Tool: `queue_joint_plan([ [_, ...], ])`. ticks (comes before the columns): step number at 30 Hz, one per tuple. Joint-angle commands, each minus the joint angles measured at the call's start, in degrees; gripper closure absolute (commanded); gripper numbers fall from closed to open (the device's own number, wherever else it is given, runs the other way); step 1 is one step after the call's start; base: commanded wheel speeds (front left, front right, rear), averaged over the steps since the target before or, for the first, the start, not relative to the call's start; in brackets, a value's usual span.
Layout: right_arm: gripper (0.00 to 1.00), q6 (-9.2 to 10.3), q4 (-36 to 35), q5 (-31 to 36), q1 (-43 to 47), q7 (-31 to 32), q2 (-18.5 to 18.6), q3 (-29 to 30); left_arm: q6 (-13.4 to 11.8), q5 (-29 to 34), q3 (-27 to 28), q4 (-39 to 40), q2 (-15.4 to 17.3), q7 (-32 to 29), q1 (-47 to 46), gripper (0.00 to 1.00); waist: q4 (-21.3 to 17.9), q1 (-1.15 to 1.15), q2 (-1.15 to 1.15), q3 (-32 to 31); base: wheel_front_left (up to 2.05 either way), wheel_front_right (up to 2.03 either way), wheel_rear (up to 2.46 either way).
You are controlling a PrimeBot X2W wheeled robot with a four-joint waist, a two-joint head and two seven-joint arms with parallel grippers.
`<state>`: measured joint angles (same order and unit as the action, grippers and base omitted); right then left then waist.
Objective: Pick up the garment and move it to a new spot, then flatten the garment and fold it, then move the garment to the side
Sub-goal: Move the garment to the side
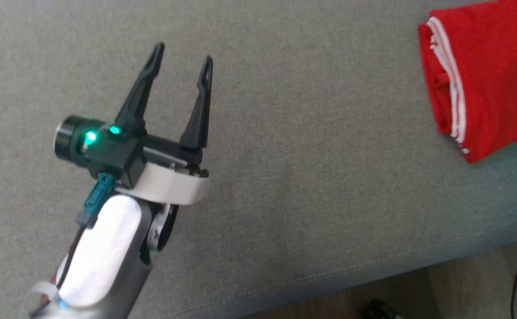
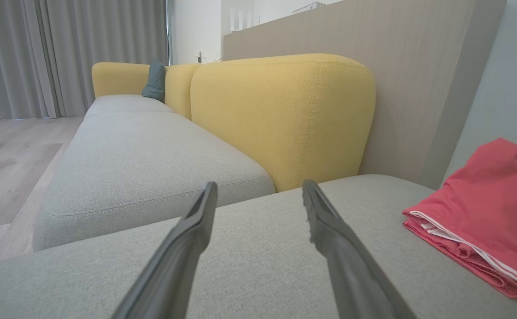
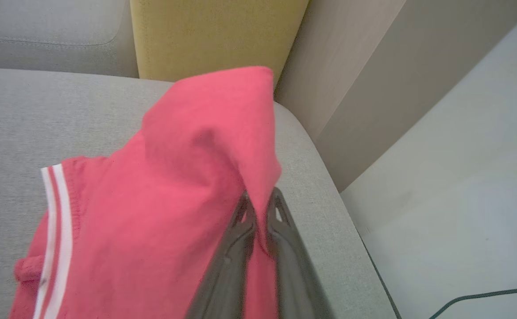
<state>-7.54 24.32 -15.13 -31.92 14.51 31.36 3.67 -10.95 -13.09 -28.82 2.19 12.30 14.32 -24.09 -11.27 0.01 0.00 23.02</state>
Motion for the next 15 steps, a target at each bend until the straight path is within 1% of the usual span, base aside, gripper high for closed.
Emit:
queue_joint_plan([
  [1, 1.00, 0.05, -0.92, 1.22, -1.48, -1.19, 1.84, 1.23, 0.42, 0.76, 1.91, 2.29, 0.31, 0.68, -2.71, 0.00, 0.47, -0.01, 0.00, 2.62, 0.00, 0.00, 0.00],
  [4, 1.00, 0.05, 1.15, 4.00, -2.42, -2.54, 1.30, 3.72, 1.05, 1.13, 1.80, 2.31, -0.07, 0.68, -4.10, 0.00, 0.98, -0.01, 0.00, 4.58, 0.00, 0.00, 0.00],
  [5, 0.88, 0.05, 2.05, 4.72, -2.67, -2.91, 0.99, 4.65, 1.31, 1.22, 1.80, 2.22, -0.16, 0.68, -4.52, 0.00, 1.20, -0.01, 0.00, 5.10, 0.00, 0.00, 0.00],
  [6, 0.62, 0.05, 2.89, 5.40, -2.85, -3.31, 0.69, 5.43, 1.53, 1.33, 1.78, 2.16, -0.28, 0.68, -4.89, 0.00, 1.42, -0.01, 0.00, 5.58, 0.00, 0.00, 0.00],
  [7, 0.27, 0.05, 3.70, 5.62, -3.07, -3.88, 0.15, 6.43, 1.73, 1.43, 1.77, 2.05, -0.41, 0.68, -5.18, 0.00, 1.65, -0.01, 0.00, 5.99, 0.00, 0.00, 0.00],
  [8, 0.00, 0.05, 4.61, 5.89, -3.18, -4.25, -0.36, 7.48, 1.90, 1.50, 1.82, 1.90, -0.50, 0.68, -5.42, 0.00, 1.86, -0.01, 0.00, 6.32, 0.00, 0.00, 0.00],
  [12, 0.00, 0.05, 7.03, 7.39, -2.65, -7.10, -1.43, 10.52, 2.33, 1.67, 2.37, 1.49, -0.95, 0.68, -5.85, 0.00, 2.96, -0.01, 0.00, 6.95, 0.00, 0.00, 0.00],
  [15, 0.00, 0.05, 7.17, 8.21, -1.06, -10.57, -2.60, 12.76, 2.32, 1.59, 3.15, 1.06, -1.60, 0.68, -5.17, 0.00, 4.16, -0.01, 0.00, 5.96, 0.00, 0.00, 0.00],
])
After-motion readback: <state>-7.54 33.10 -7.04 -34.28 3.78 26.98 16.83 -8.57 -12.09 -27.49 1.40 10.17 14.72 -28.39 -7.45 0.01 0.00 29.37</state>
